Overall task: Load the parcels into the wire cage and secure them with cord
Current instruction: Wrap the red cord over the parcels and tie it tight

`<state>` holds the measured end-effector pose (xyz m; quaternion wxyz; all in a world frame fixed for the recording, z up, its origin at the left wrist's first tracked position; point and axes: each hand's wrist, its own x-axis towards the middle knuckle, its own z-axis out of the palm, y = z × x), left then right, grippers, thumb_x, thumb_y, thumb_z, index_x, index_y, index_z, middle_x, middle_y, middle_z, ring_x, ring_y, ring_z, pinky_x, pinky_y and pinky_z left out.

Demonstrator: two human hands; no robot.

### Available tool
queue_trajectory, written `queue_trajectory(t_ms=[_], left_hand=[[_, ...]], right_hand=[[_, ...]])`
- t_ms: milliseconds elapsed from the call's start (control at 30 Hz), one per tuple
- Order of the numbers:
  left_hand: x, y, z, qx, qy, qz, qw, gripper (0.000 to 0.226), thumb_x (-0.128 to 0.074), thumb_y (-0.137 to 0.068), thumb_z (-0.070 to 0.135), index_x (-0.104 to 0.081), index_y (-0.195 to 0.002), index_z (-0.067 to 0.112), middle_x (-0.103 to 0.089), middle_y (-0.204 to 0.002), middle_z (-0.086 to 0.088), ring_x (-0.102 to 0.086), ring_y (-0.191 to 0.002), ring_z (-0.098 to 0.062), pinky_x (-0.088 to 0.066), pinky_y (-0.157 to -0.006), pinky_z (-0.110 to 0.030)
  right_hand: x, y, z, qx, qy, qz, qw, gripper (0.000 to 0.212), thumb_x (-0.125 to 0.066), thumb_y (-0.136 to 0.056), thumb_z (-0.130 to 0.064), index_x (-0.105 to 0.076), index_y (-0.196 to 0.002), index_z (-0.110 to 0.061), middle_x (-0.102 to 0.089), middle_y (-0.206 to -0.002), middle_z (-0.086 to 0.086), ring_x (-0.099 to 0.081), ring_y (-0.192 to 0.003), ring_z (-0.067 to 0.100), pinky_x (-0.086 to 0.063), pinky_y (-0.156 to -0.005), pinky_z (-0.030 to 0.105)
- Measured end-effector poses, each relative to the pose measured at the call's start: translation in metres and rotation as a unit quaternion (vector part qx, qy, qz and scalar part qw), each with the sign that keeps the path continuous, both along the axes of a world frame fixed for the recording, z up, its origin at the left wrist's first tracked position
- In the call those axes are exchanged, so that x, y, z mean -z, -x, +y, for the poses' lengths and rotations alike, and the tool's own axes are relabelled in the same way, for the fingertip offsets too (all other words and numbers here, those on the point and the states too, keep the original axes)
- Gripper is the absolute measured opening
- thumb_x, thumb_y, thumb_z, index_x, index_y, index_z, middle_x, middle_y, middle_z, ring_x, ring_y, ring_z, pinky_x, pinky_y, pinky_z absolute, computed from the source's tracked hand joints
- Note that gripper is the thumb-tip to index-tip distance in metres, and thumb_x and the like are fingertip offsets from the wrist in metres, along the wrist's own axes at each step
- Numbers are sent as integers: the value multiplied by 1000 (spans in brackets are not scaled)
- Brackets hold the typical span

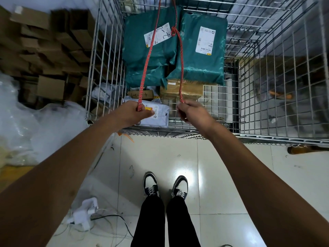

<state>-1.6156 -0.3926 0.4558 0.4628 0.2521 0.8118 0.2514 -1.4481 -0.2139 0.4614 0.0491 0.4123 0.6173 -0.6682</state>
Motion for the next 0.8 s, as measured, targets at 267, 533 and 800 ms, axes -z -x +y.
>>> queue_trajectory(t_ms=[267, 533, 800], left_hand=[[-14, 2, 2, -84, 6, -93, 992, 66, -38, -97, 71, -59, -63, 18, -63, -68, 5, -51, -66, -14, -39, -61, -28], [-12, 7, 1, -26, 15, -174, 984, 19, -33, -91, 34, -41, -80, 21, -44, -70, 5, -38, -64, -15, -30, -61, -33], [-8, -6, -6, 79, -61, -76, 992, 32, -32, -111, 18, -52, -136, 19, -61, -104, -5, -55, -90, -17, -52, -80, -38]], right_hand=[[4, 1, -5, -76, -37, 7, 996, 19, -64, -98, -31, -81, -102, -24, -76, -103, -14, -65, -91, -6, -46, -84, 19], [0, 35, -23, 14, 87, 25, 996, 11, -48, -79, -6, -52, -74, -15, -44, -52, -1, -35, -51, 16, -29, -55, 30], [8, 61, -47, -61, 56, -42, 996, 38, -77, -81, -52, -66, -86, -16, -41, -62, -3, -35, -51, 12, -29, -43, 24]])
